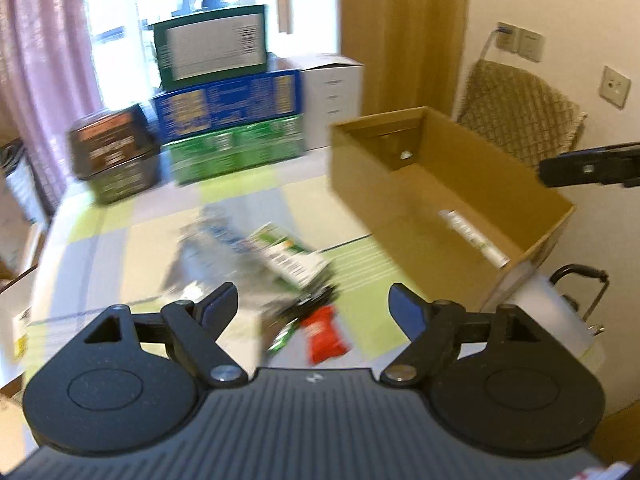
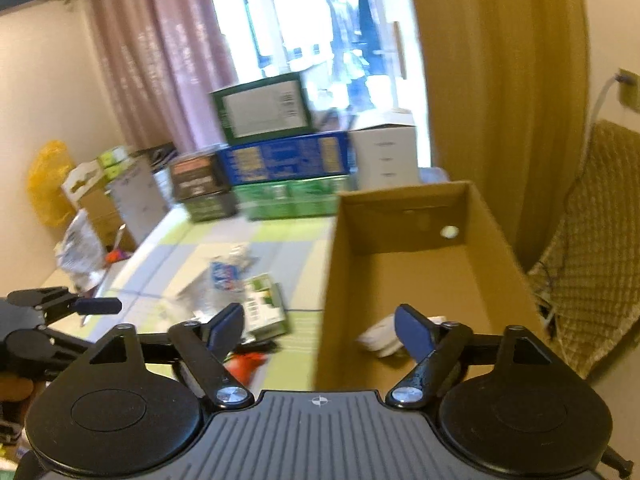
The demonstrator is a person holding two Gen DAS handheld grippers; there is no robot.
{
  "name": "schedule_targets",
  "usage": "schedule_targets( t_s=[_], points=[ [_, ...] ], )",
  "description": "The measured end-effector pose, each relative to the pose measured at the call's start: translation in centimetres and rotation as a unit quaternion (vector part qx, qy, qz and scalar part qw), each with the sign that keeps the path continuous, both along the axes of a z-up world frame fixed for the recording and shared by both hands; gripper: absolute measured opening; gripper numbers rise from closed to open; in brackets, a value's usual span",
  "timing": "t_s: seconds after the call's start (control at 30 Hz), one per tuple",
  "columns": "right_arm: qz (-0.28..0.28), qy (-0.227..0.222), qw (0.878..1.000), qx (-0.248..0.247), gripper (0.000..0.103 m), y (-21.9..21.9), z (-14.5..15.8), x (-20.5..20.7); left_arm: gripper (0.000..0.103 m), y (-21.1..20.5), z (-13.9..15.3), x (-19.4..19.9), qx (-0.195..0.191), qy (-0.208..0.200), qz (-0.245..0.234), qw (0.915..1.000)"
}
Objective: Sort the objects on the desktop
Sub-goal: 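Open both grippers to drop the night-light and medicine box into the cardboard box, then move the right gripper to the red candy packet and grasp it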
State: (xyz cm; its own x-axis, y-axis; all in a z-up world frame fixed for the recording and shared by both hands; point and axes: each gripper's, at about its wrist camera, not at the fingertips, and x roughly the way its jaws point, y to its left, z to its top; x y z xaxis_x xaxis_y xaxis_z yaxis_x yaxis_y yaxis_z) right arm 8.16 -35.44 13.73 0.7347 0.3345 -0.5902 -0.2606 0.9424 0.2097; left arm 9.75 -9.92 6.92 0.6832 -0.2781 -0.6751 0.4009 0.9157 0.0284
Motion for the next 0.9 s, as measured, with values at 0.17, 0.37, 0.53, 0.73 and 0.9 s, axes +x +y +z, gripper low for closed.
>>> schedule_targets(
  t_s=[0.17, 0.37, 0.53, 0.73, 0.9],
  points=[
    [0.032, 0.0, 0.999, -0.006, 0.089, 4.1, -0.2, -1.1, 0.085, 5.2, -0.1, -2.1, 0.013, -0.001, 0.041, 0.9991],
    [0.05, 0.007, 0.999, 0.0, 0.09, 8.0, -1.1, -1.6, 0.091, 9.1, -0.9, -3.5, 0.009, 0.001, 0.079, 0.9968],
    [0.05, 0.021, 0.999, 0.002, 0.091, 10.4, -3.1, -1.3, 0.097, 10.5, -2.3, -3.6, 0.001, 0.006, 0.087, 0.9962],
    [0.057, 0.043, 0.997, -0.027, 0.091, 12.5, -7.6, 0.2, 0.097, 11.2, -5.9, -2.0, -0.008, 0.034, 0.096, 0.9948],
    [0.067, 0.059, 0.994, -0.064, 0.09, 13.5, -12.2, 1.6, 0.097, 11.3, -9.2, 0.2, -0.014, 0.057, 0.107, 0.9925]
  ],
)
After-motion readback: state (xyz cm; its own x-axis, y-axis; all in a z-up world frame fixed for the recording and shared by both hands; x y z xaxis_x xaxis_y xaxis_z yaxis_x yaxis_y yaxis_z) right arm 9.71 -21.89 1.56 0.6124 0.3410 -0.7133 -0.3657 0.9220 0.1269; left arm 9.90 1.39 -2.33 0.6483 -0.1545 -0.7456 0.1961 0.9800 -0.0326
